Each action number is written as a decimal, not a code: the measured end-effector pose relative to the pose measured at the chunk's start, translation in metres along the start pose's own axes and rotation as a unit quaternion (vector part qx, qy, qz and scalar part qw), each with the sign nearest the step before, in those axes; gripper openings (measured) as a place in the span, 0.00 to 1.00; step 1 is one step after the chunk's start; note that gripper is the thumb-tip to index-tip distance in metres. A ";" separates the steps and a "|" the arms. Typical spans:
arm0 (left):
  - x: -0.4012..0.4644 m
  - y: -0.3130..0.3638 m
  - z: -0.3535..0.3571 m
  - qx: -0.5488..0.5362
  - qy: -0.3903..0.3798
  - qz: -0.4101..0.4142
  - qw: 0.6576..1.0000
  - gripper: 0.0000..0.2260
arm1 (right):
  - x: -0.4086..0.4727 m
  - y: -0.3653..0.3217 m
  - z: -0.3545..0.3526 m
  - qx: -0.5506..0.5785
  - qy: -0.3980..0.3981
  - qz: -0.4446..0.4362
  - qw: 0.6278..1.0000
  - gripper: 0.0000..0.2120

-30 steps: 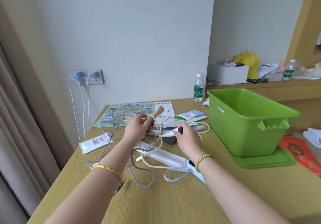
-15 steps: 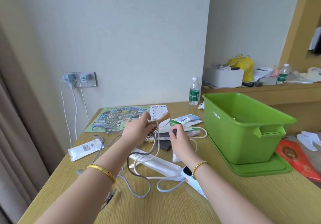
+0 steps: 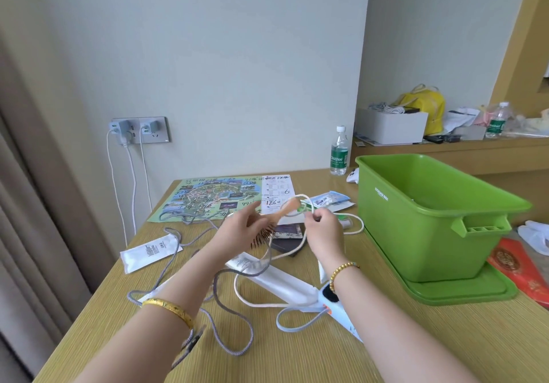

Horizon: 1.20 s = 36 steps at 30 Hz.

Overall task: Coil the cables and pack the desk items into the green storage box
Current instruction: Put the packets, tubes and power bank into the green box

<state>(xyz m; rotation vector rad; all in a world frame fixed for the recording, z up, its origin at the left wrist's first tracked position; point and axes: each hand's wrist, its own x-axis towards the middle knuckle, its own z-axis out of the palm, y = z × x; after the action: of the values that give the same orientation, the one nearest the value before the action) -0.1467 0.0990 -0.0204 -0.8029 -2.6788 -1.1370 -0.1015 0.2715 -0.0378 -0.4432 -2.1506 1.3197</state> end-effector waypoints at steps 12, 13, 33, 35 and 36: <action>0.022 0.035 -0.010 -0.005 0.130 0.011 0.991 0.17 | 0.004 -0.010 -0.016 0.057 -0.145 0.000 0.988 0.11; 0.023 0.039 -0.010 0.006 0.130 0.034 0.991 0.17 | 0.003 -0.014 -0.018 0.070 -0.146 -0.009 0.987 0.12; 0.009 0.081 0.020 -0.218 -0.002 -0.211 0.953 0.23 | -0.008 -0.038 -0.040 0.292 -0.039 -0.028 0.955 0.06; 0.010 0.083 0.023 -0.303 0.005 -0.231 0.925 0.22 | -0.009 -0.038 -0.041 0.313 -0.070 -0.004 0.947 0.06; 0.010 0.084 0.024 -0.347 0.015 -0.231 0.909 0.20 | -0.010 -0.037 -0.043 0.312 -0.086 -0.002 0.946 0.06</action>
<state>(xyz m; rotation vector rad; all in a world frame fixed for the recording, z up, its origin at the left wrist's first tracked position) -0.1095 0.1684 0.0193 -0.1773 -2.4861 -2.2551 -0.0663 0.2785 0.0072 -0.0652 -1.7164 1.9885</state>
